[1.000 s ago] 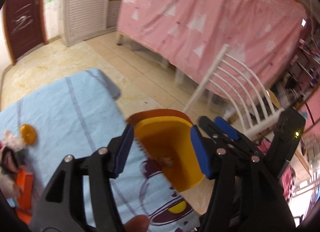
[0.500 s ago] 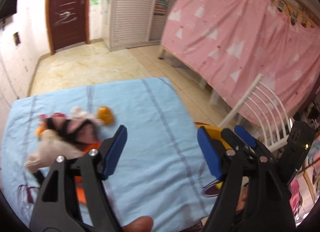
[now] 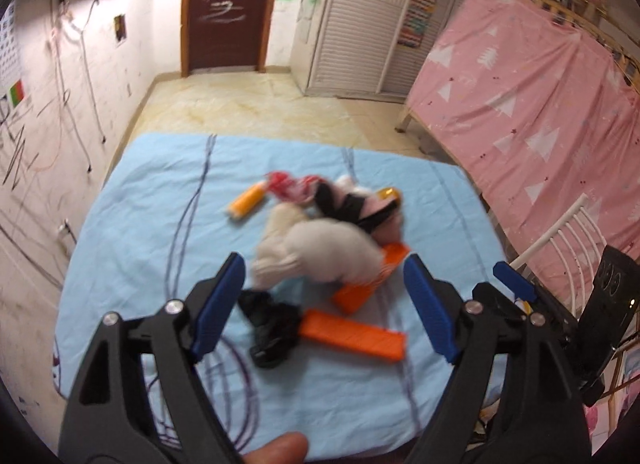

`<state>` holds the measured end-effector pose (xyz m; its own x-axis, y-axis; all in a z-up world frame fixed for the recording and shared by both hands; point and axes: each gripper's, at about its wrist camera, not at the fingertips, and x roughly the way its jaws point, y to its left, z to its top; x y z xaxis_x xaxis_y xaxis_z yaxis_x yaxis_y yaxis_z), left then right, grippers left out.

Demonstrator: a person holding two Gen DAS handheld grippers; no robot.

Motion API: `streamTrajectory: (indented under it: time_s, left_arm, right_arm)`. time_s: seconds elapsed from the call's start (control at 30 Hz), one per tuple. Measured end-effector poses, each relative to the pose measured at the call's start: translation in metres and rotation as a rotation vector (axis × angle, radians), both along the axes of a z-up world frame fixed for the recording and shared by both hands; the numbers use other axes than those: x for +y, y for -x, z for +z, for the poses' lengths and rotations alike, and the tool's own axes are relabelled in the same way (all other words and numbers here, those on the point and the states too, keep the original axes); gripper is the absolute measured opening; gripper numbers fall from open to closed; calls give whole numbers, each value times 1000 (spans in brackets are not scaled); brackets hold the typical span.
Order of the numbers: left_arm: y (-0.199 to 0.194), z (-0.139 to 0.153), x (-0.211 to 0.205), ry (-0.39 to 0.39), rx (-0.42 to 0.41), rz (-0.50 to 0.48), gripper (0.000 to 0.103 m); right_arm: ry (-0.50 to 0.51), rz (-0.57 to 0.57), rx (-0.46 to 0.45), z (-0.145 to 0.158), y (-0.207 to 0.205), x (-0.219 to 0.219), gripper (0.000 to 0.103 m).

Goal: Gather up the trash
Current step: 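Move both open grippers back over the bedsheet, then grasp the black plastic bag with the left gripper while the right grasps the orange block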

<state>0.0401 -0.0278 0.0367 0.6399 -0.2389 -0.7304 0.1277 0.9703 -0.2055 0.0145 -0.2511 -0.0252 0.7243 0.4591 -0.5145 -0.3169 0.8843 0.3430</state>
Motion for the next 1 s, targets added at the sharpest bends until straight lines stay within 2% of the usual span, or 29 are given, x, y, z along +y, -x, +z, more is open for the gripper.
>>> streamTrajectory:
  time_s: [0.3,0.57,0.7,0.73,0.8,0.87,0.9,1.0]
  left_arm:
    - [7,-38,34,42,85,-47,78]
    - [-6,-65,40,71,155,-65,78]
    - [-13,-74,37,63,175,-59,78]
    - [-17,-76,34,57,182,-54,78]
    - [-20,-80,32,57,196,-52,78]
    - [-22,-84,31,63,205,-53,78]
    - [-23,-84,30,61,207,-51,78]
    - [-24,-84,27,56,211,-44,78]
  right_arm:
    - [85,216,82,-18,-3,67,69]
    - [173,266,120,-29,-6,96,69]
    - [238,290,116,-34,-7,111,67]
    - [257,297,118,-35,-7,115,63]
    - [295,299,126,-39,-9,121,36]
    - [314,300,123,-42,-8,121,25]
    - [327,298,119,-42,-8,120,20]
    - [338,298,113,-43,-7,118,18]
